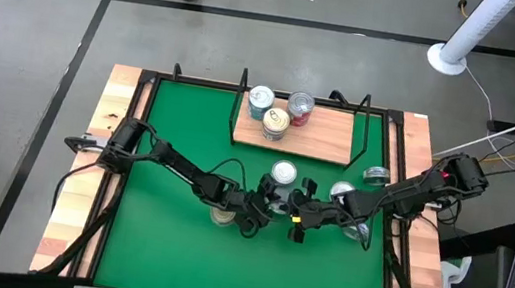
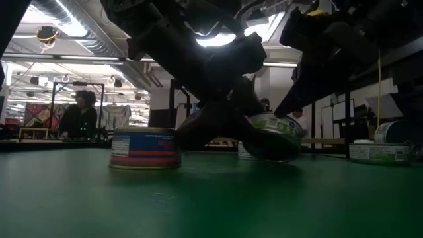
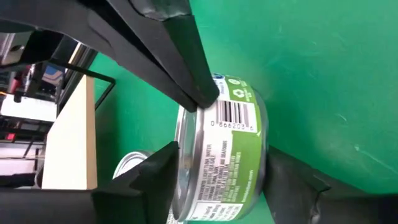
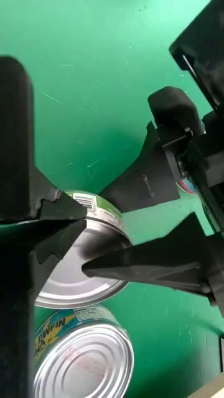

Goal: Stack canned seafood by type on shelf
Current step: Put the green white tuna can on the shelf

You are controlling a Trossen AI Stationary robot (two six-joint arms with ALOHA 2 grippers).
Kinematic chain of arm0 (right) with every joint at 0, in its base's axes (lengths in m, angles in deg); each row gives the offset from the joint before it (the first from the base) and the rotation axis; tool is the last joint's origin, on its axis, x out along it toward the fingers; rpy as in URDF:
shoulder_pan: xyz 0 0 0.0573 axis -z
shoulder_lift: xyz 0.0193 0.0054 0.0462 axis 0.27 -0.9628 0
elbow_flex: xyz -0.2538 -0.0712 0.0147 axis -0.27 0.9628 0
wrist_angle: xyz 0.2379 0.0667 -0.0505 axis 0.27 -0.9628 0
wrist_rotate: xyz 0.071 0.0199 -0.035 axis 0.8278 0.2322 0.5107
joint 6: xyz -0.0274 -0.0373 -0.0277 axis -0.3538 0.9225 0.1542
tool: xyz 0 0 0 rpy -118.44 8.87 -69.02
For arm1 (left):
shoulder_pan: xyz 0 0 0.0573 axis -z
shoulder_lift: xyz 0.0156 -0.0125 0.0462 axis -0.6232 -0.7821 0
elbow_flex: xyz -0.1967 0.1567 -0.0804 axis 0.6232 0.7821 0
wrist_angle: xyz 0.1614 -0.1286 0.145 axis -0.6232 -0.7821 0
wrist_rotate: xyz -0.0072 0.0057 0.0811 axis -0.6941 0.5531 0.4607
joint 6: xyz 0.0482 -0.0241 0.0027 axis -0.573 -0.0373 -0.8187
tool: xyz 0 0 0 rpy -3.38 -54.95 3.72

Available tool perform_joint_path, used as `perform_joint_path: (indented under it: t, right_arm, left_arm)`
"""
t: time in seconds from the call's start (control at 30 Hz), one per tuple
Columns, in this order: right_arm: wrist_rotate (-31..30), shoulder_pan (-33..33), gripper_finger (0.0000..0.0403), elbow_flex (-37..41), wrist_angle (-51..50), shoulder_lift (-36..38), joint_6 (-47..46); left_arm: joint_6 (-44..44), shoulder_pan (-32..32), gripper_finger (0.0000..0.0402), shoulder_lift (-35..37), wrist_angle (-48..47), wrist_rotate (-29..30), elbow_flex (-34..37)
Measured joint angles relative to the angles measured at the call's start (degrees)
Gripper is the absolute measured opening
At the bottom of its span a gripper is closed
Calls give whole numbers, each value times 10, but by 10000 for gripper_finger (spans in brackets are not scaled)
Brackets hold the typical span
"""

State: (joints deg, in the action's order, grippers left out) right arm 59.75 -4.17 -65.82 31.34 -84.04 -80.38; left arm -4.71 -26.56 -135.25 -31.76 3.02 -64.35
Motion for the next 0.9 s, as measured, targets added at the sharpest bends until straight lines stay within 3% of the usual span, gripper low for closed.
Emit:
perform_joint_path:
  t: [0.23,0.43,0.63,0.77,0.9]
  right_arm:
    - [16,0,5,0,0,3,0]
    - [38,1,37,-1,0,3,0]
    - [41,0,110,-4,-10,1,-1]
    - [66,0,150,-42,-97,3,22]
    - [67,-1,171,-112,-270,8,35]
  left_arm:
    - [3,1,136,-1,-2,2,0]
    - [12,6,135,-1,1,1,0]
    - [15,11,143,-1,2,3,0]
    - [32,13,140,-1,4,2,0]
    - [43,17,141,-1,29,2,1]
